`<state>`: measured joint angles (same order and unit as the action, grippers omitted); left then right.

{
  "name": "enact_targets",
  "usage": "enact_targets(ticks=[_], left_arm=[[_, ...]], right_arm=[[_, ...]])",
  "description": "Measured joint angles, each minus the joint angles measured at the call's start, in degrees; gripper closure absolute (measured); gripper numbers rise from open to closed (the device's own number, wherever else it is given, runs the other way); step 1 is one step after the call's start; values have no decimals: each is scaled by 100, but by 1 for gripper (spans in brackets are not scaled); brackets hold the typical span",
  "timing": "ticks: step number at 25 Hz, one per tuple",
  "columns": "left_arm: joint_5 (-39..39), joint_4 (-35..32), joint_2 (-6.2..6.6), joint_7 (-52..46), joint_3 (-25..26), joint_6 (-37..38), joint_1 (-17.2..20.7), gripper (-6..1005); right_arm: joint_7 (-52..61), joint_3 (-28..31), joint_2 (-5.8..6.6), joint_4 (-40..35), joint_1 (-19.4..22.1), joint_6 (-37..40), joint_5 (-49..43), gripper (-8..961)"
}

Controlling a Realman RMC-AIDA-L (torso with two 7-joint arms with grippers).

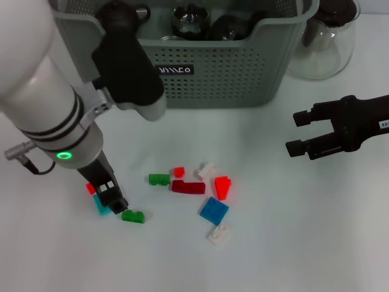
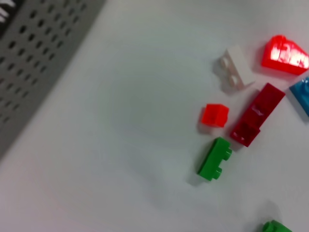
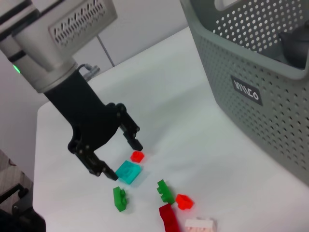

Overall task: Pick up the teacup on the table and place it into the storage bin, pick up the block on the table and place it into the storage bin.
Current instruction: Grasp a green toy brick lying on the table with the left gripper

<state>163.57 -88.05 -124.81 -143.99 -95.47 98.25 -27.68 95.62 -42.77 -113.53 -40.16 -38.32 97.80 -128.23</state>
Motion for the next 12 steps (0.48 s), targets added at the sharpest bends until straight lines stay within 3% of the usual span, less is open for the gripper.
enact_targets(ticks=[12], left_arm=[[3,-31,0,128,-93,52,-15,325]], right_arm=[[24,28,-2,0,-9,-17,-1,39]])
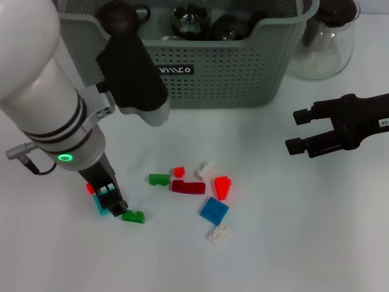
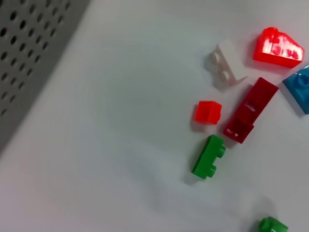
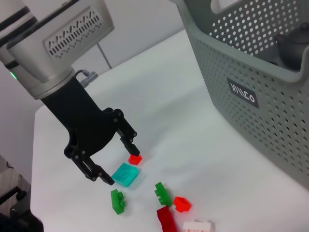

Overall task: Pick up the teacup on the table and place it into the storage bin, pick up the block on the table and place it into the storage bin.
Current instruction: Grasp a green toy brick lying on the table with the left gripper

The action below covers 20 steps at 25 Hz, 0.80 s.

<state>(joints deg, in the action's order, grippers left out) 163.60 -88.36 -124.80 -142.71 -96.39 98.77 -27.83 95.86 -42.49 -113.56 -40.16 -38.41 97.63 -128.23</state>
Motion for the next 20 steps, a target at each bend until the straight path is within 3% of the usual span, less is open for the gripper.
enact_targets(ticks=[11,20], left_arm=[[-199,-85,0,174,-911,-112,-75,325],[-197,207,0,247,-1059,-409,-51,324]], right_arm=[[-22,26,0,-1,62,1,0,39],[-31,39,0,14,74,4,0,39]])
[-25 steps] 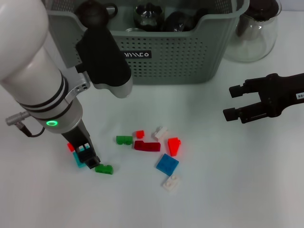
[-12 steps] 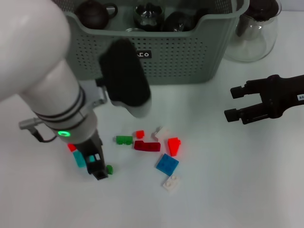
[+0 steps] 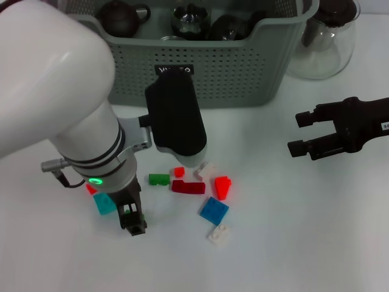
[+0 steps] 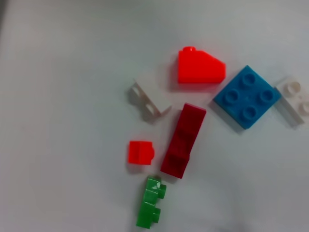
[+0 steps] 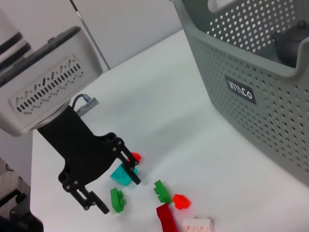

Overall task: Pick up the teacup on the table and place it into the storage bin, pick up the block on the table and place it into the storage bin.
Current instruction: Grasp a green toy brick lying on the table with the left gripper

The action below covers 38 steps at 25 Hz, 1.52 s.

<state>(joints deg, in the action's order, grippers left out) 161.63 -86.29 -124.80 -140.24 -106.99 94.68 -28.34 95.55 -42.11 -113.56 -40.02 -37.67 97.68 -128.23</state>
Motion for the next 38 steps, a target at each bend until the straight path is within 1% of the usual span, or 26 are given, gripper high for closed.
enact_targets(ticks=[8,20,26,38], left_arm=[[-17,31,0,318,-15,-29,96,324],[-18,143,0,469,12,-143,110,331],[-13,175,0,501,24,-143,99,534],[-18,279,0,546,20,-151,96,609]], right_arm=[[18,51,0,3,5,-4,0,39],[33,105,0,3,-1,-18,0,39],[14,135,0,3,-4,-21,0,39],[-1,132,0,3,-4,-20,0,38]])
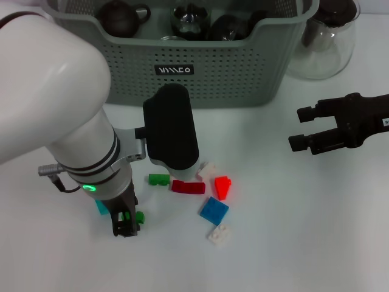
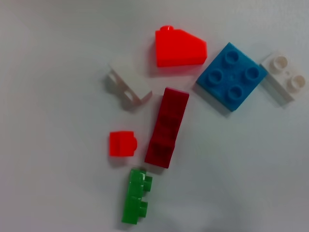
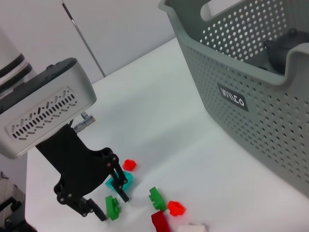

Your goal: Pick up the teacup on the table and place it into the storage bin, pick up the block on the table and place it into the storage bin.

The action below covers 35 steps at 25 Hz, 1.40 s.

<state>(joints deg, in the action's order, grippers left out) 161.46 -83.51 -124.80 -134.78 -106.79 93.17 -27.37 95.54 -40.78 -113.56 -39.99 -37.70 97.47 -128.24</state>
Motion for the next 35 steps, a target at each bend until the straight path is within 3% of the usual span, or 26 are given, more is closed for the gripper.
enact_targets(ticks=[17,23,26,31,35], left_arm=[[-30,110,0,-140,52,-14,-75,736],[-112,-163,0,-177,66,58,-45,847],[-213,-348,0,-358,99,144,-65,845],[-633,-585,-1,-829,639,172,-135,842],[-1967,-741,22,-1085,2187,100,-150,840]], right_arm=[[2,1,0,0,0,23,0,39],[-3,3,0,0,6,29,0,39],[-4,15,0,0,8,38,0,39],[-2,25,1,-5,9,44,0,39],[-2,27,1,-3,9,46,1,39]])
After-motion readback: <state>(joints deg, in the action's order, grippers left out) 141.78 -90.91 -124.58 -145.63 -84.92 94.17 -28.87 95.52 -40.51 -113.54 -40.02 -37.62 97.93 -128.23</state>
